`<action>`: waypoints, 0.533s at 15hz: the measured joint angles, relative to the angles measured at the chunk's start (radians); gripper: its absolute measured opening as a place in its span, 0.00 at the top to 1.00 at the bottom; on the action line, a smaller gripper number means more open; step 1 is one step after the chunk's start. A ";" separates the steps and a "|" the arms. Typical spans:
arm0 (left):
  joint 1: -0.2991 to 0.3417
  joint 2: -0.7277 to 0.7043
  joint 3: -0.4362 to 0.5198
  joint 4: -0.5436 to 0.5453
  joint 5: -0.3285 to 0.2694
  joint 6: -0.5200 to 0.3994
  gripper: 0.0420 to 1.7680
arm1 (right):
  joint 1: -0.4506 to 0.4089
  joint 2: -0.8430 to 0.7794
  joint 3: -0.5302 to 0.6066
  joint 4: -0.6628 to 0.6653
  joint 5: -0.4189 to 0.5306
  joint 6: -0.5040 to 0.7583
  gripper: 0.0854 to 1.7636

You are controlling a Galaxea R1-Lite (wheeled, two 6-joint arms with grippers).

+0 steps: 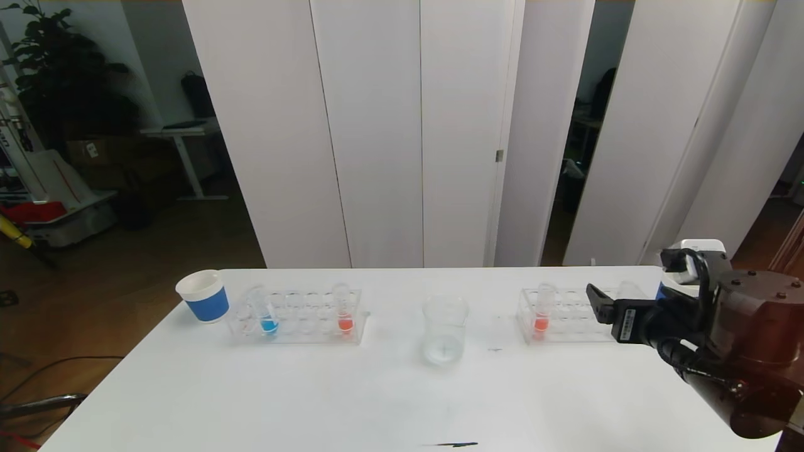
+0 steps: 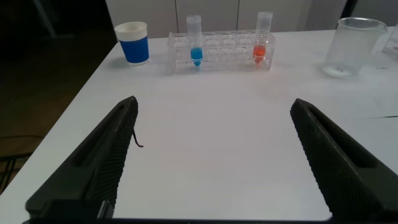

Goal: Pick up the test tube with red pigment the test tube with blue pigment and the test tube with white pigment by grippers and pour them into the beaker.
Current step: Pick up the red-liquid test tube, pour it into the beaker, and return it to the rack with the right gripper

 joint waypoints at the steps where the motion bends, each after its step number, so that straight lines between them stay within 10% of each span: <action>1: 0.000 0.000 0.000 0.000 0.000 0.000 0.01 | 0.007 0.032 0.017 -0.035 -0.022 -0.001 0.01; 8: 0.000 0.000 0.000 0.000 0.000 0.000 0.01 | 0.069 0.241 -0.044 -0.121 -0.050 -0.007 0.01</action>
